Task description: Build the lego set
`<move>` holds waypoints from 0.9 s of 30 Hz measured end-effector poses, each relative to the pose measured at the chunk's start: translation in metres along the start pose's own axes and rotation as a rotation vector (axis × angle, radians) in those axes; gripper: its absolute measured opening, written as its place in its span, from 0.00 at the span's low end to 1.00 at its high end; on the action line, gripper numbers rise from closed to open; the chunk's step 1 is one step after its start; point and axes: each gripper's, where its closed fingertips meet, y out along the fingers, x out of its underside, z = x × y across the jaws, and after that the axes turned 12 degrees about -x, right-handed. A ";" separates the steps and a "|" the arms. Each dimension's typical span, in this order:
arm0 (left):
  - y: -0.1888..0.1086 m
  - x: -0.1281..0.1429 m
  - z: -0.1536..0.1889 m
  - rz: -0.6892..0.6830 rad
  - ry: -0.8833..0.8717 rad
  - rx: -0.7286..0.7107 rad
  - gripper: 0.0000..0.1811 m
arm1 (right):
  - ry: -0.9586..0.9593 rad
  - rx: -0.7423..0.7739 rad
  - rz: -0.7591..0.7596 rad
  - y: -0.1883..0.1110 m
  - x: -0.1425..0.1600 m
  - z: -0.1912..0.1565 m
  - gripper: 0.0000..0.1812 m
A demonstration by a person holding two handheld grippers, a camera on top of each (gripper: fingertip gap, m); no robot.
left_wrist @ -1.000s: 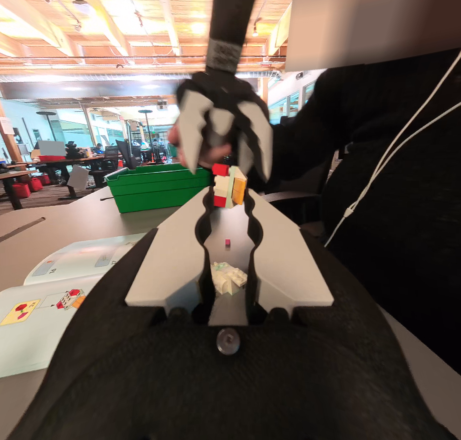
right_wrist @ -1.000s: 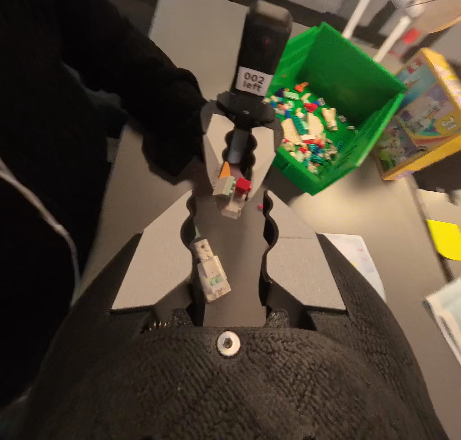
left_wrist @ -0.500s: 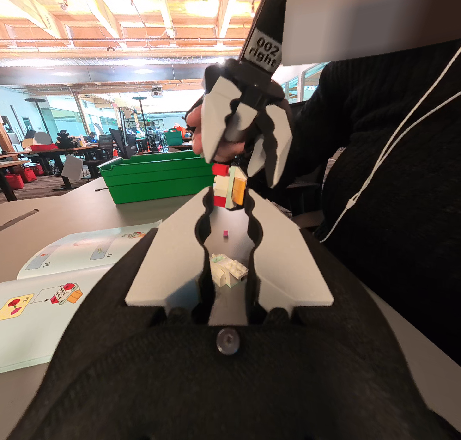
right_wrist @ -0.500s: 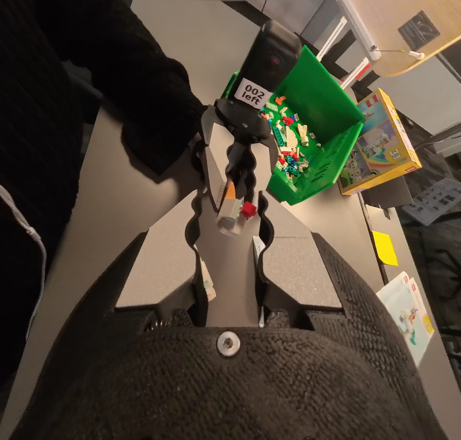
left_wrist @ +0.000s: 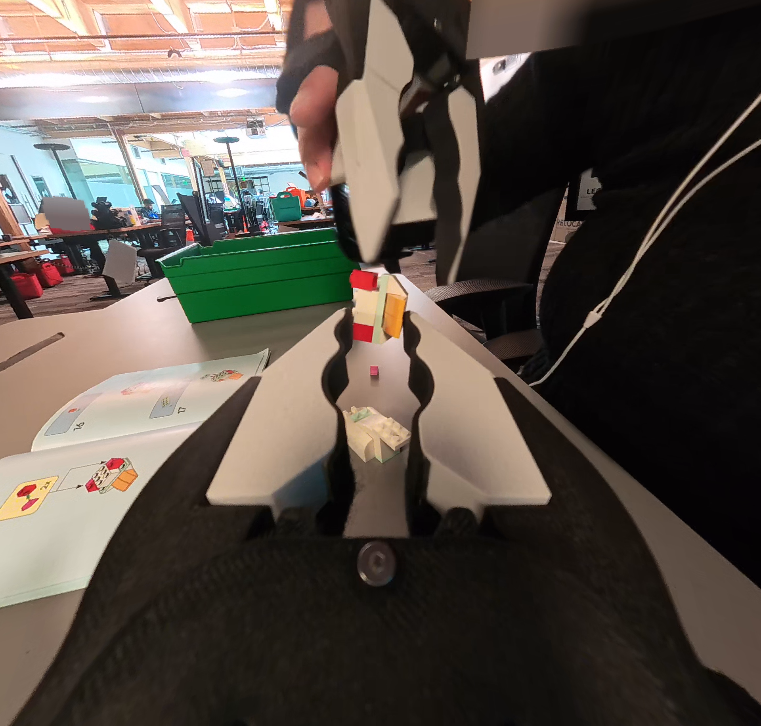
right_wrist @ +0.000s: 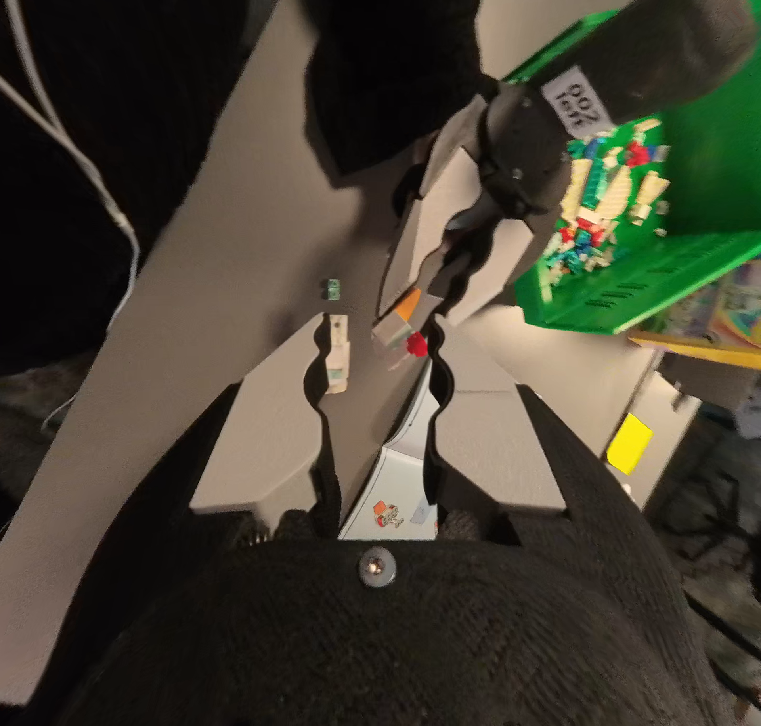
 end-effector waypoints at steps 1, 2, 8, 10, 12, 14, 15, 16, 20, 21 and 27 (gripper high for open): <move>0.000 0.000 0.001 0.000 0.002 0.000 0.13 | -0.006 -0.042 -0.008 0.001 -0.001 -0.003 0.26; 0.001 0.000 0.001 0.000 0.005 0.000 0.13 | -0.003 -0.074 -0.015 0.002 -0.002 -0.003 0.27; 0.000 0.000 0.001 0.002 0.005 -0.001 0.13 | 0.029 -0.207 -0.037 0.004 -0.003 -0.005 0.29; 0.000 0.000 0.002 0.001 0.006 0.000 0.13 | 0.039 -0.230 -0.041 0.004 -0.003 -0.005 0.29; 0.000 0.000 0.002 0.001 0.007 0.000 0.13 | 0.049 -0.248 -0.050 0.004 -0.001 -0.006 0.29; 0.000 0.000 0.002 0.001 0.007 0.000 0.13 | 0.056 -0.266 -0.060 0.005 0.000 -0.007 0.29; 0.000 0.000 0.002 0.000 0.008 0.000 0.13 | 0.059 -0.274 -0.065 0.006 0.001 -0.007 0.29; 0.000 0.000 0.002 0.000 0.008 0.000 0.13 | 0.061 -0.279 -0.069 0.006 0.002 -0.008 0.29; 0.000 0.000 0.002 0.000 0.007 0.001 0.13 | 0.068 -0.300 -0.085 0.008 0.004 -0.009 0.29; 0.000 0.000 0.002 0.000 0.008 0.000 0.13 | 0.069 -0.302 -0.089 0.008 0.005 -0.009 0.29; 0.001 0.000 0.002 0.001 0.007 0.001 0.13 | 0.069 -0.309 -0.116 0.008 0.008 -0.008 0.29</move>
